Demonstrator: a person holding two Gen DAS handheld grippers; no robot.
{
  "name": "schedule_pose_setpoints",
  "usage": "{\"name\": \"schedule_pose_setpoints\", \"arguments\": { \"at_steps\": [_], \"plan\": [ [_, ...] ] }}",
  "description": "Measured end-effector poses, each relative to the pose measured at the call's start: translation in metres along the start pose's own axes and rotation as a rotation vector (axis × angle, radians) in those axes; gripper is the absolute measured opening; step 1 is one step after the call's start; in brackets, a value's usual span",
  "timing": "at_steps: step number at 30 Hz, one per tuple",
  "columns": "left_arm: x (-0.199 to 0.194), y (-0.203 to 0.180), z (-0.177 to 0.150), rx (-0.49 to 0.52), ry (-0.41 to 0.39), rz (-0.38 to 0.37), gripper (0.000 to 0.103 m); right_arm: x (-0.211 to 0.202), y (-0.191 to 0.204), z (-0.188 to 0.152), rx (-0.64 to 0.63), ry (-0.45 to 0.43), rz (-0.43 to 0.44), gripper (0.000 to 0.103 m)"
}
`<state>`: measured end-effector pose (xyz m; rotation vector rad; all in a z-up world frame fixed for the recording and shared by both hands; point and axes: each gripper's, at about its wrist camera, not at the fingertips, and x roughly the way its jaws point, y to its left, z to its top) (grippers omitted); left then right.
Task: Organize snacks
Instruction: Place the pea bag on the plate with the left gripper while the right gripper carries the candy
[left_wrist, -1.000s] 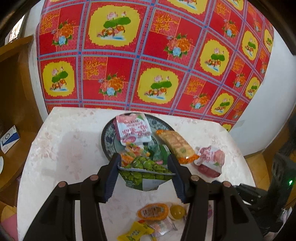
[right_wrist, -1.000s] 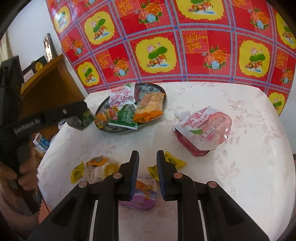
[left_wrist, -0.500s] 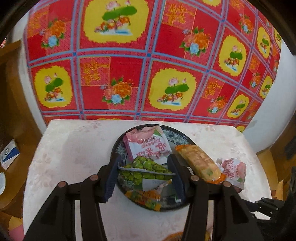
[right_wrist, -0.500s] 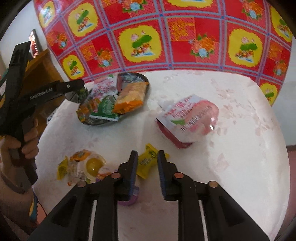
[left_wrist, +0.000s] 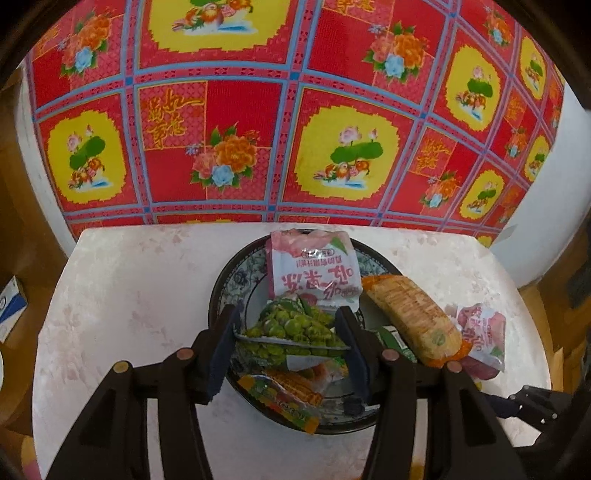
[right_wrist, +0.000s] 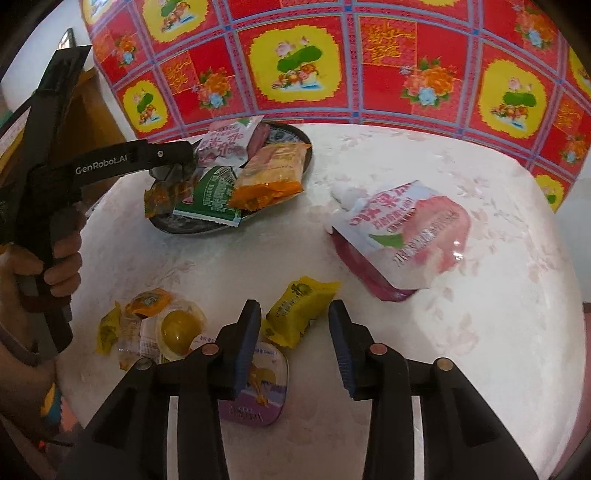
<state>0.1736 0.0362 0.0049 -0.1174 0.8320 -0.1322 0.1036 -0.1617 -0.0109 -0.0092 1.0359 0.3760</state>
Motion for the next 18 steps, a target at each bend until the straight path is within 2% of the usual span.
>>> {"name": "schedule_pose_setpoints", "arguments": {
  "at_steps": [3,5,7,10,18],
  "plan": [
    [0.001,-0.003,-0.003,-0.016,0.015,0.025,0.06,0.001,0.003,-0.001,-0.044,-0.017,0.0,0.039],
    [0.002,-0.004,-0.006,-0.027,0.02,0.051,0.061,0.002,0.006,-0.001,-0.088,-0.032,-0.001,0.033],
    [0.003,-0.005,-0.009,-0.047,0.025,0.079,0.062,0.004,0.006,0.0,-0.125,-0.035,0.038,0.027],
    [0.004,-0.005,-0.012,-0.076,0.037,0.117,0.063,0.006,0.005,0.002,-0.161,-0.037,0.084,0.025],
    [0.003,-0.004,-0.016,-0.091,0.051,0.149,0.063,0.005,-0.007,0.008,-0.117,-0.045,0.22,0.024]
  ]
}}
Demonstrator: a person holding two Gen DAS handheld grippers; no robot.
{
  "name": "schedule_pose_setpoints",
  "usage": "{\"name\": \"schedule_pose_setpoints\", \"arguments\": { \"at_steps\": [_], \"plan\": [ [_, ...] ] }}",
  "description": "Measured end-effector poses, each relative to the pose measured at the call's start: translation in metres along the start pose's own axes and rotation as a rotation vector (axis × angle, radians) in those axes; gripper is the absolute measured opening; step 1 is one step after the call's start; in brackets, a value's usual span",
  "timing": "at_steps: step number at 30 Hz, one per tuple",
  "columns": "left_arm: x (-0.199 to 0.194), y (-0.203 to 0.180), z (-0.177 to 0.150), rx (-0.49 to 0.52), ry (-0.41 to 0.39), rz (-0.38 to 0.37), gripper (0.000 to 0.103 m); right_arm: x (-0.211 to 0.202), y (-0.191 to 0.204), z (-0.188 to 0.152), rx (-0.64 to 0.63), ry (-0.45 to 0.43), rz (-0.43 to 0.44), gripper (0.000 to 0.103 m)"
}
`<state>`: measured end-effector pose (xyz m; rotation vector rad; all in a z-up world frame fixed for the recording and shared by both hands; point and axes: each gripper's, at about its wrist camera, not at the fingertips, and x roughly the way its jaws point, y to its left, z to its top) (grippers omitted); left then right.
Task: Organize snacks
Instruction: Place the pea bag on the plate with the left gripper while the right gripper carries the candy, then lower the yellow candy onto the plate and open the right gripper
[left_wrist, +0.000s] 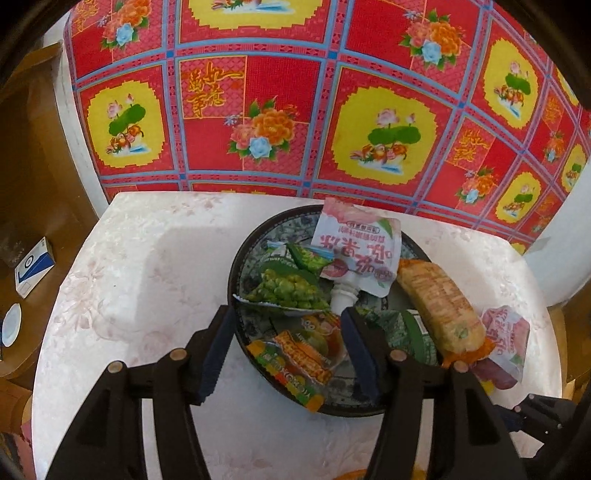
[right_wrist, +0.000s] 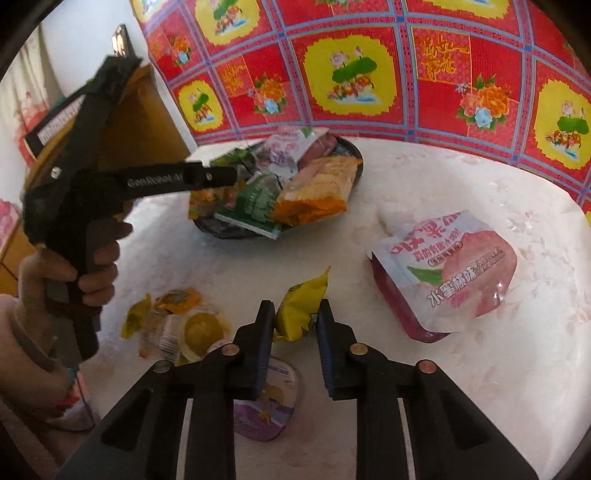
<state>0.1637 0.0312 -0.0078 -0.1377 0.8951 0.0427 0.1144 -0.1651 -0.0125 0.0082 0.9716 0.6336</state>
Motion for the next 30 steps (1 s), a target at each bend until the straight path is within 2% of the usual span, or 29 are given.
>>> {"name": "schedule_pose_setpoints", "arguments": {
  "at_steps": [6,9,13,21,25,30],
  "plan": [
    [-0.001,0.003,0.002,0.022,0.016,-0.04,0.063,-0.01,0.012,0.02,-0.005,-0.087,0.018,0.024],
    [-0.001,0.004,0.003,0.046,0.023,-0.074,0.063,-0.009,0.018,0.039,0.028,-0.12,0.016,0.024],
    [-0.001,0.001,0.002,0.097,0.007,-0.085,0.063,-0.005,0.023,0.065,0.052,-0.155,-0.01,0.024],
    [0.002,-0.001,-0.006,0.174,-0.002,-0.134,0.063,0.026,0.022,0.095,0.12,-0.111,-0.036,0.024],
    [0.002,0.001,-0.006,0.176,-0.011,-0.15,0.063,0.035,0.021,0.107,0.129,-0.094,-0.062,0.024],
    [0.001,0.003,-0.005,0.17,-0.03,-0.143,0.063,0.04,0.018,0.116,0.14,-0.063,-0.049,0.025]
  ]
}}
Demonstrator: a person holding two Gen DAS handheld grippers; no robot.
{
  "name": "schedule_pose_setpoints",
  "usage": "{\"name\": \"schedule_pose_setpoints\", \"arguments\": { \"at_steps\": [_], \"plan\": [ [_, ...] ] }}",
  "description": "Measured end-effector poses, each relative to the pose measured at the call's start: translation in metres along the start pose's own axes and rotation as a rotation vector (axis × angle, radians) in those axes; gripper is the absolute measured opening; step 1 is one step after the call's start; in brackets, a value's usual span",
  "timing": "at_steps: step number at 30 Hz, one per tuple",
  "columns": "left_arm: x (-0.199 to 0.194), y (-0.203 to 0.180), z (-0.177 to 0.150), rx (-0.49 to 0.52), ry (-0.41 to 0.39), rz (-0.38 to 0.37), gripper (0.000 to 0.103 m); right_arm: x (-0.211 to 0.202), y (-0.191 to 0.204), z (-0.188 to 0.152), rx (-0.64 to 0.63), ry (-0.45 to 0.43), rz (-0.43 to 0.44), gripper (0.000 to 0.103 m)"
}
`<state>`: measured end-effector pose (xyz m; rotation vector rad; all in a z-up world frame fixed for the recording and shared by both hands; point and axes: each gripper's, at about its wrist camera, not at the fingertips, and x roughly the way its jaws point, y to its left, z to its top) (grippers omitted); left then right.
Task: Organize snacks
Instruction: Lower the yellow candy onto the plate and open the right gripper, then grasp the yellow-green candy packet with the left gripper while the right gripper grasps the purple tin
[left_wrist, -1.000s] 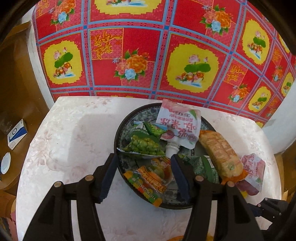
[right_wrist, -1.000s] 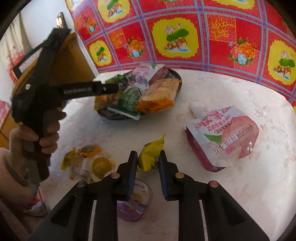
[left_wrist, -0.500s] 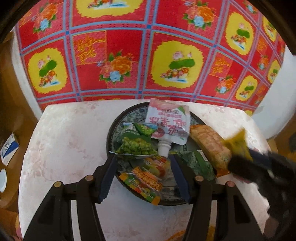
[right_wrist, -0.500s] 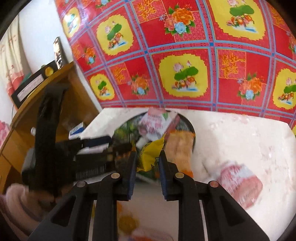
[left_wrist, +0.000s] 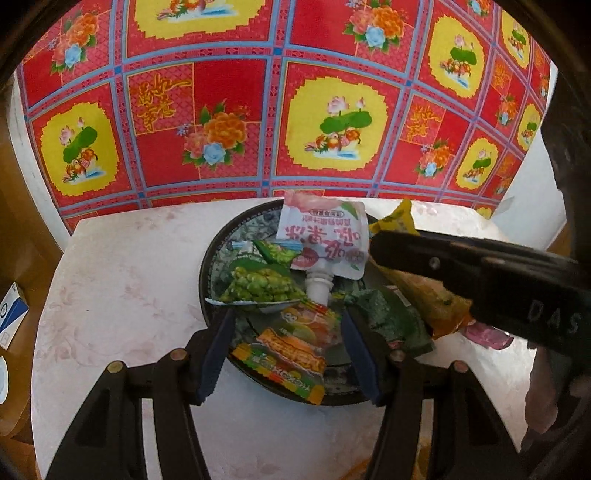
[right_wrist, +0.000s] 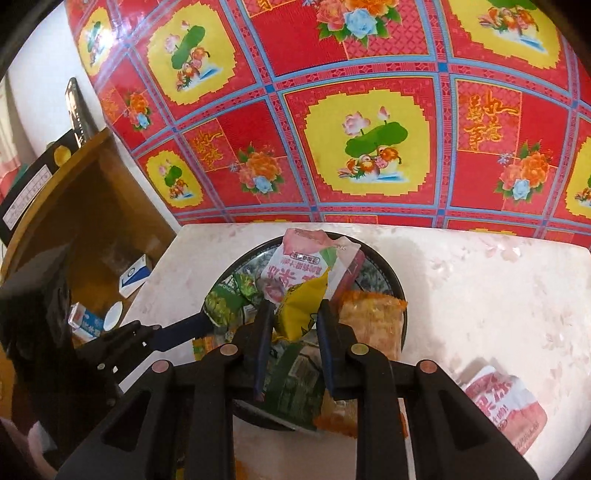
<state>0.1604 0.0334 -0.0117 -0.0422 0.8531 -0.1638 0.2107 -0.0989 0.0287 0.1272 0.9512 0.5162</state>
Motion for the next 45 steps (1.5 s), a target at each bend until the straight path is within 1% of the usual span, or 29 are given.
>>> {"name": "schedule_pose_setpoints", "arguments": {
  "at_steps": [1,3,6,13,16,21,25,39,45],
  "plan": [
    [-0.001,0.001,0.001,-0.005,-0.002,0.0,0.063,0.001,0.001,0.001,-0.006,0.006,-0.006,0.026],
    [-0.001,0.003,0.002,-0.015,-0.003,-0.001,0.063,0.001,0.001,0.001,-0.013,0.011,-0.012,0.032],
    [-0.003,0.004,0.004,-0.017,-0.002,0.009,0.063,0.0,0.0,0.002,-0.005,0.005,-0.006,0.033],
    [-0.01,0.005,0.008,-0.042,0.015,0.01,0.063,-0.012,-0.003,-0.001,0.018,0.003,0.023,0.033],
    [-0.015,0.0,0.007,-0.038,0.012,0.025,0.063,-0.021,-0.001,-0.004,0.012,0.001,0.028,0.033],
    [-0.026,-0.006,0.004,-0.033,0.015,0.027,0.063,-0.037,0.0,-0.014,0.007,0.01,0.033,0.034],
    [-0.034,-0.011,0.0,-0.025,0.017,0.045,0.063,-0.047,-0.001,-0.024,0.007,0.011,0.035,0.034],
    [-0.062,-0.022,-0.019,-0.027,0.029,0.038,0.063,-0.077,-0.002,-0.054,0.014,0.021,0.024,0.034],
    [-0.073,-0.025,-0.03,-0.016,0.034,0.043,0.063,-0.085,-0.002,-0.07,0.004,0.048,0.016,0.034]
  ]
}}
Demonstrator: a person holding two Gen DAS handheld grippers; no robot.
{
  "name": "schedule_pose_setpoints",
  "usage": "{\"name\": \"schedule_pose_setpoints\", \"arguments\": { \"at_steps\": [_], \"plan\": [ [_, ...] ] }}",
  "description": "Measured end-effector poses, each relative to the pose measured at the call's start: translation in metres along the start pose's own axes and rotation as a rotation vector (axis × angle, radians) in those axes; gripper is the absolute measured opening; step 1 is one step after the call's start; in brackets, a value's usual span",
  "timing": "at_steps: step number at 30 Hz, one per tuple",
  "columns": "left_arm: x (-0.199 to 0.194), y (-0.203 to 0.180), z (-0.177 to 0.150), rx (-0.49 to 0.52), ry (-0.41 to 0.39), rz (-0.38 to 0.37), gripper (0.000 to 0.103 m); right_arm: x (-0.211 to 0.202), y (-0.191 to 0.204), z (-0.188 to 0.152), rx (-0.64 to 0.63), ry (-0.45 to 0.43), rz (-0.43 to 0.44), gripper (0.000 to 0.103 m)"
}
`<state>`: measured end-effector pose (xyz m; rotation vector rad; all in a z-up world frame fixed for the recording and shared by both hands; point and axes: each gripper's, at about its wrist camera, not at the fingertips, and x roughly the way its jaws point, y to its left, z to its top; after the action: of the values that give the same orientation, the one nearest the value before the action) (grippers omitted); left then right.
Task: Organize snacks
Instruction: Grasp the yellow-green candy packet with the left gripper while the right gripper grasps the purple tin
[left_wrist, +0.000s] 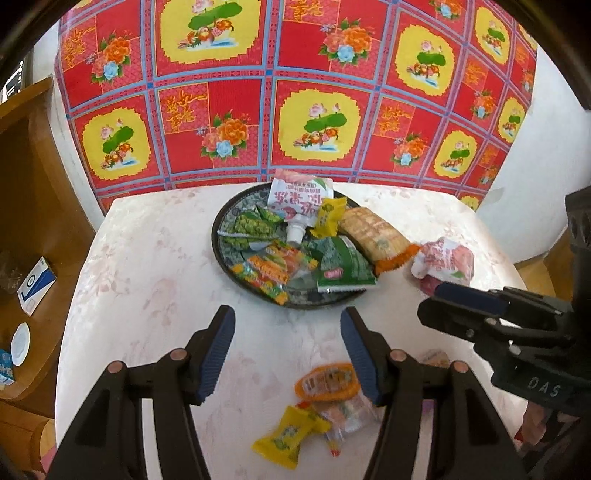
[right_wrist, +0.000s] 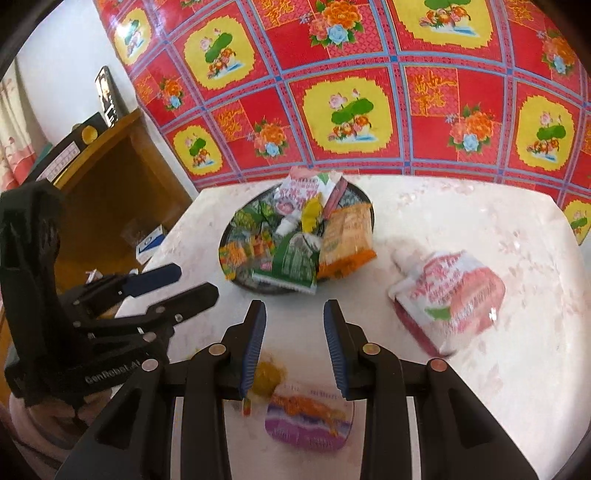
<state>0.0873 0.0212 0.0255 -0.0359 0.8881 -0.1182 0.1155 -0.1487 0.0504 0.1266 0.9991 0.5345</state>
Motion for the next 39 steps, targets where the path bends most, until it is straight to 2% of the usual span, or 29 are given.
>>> {"name": "schedule_pose_setpoints", "arguments": {
  "at_steps": [4,8,13,15,25,27,28,39],
  "plan": [
    [-0.005,0.0,-0.01,-0.002,0.011,0.001,0.063,-0.005,0.0,-0.011,-0.009,0.025,-0.011,0.034],
    [-0.008,0.0,-0.018,0.001,0.024,0.012,0.063,-0.011,-0.001,-0.021,-0.011,0.04,-0.02,0.042],
    [-0.011,0.002,-0.028,-0.013,0.042,0.012,0.063,-0.012,-0.001,-0.031,-0.028,0.068,-0.033,0.043],
    [-0.012,0.004,-0.03,-0.026,0.048,0.003,0.063,-0.012,-0.001,-0.034,-0.028,0.076,-0.04,0.052],
    [-0.02,0.01,-0.047,-0.044,0.075,-0.002,0.063,-0.01,0.002,-0.045,-0.036,0.112,-0.082,0.059],
    [-0.02,0.011,-0.05,-0.041,0.082,-0.01,0.063,-0.008,0.003,-0.047,-0.037,0.124,-0.083,0.067],
    [-0.019,0.011,-0.051,-0.039,0.084,-0.014,0.063,-0.007,0.003,-0.048,-0.038,0.128,-0.083,0.068],
    [-0.012,0.011,-0.066,-0.008,0.12,-0.004,0.063,0.002,0.008,-0.054,-0.056,0.166,-0.104,0.069]
  ]
}}
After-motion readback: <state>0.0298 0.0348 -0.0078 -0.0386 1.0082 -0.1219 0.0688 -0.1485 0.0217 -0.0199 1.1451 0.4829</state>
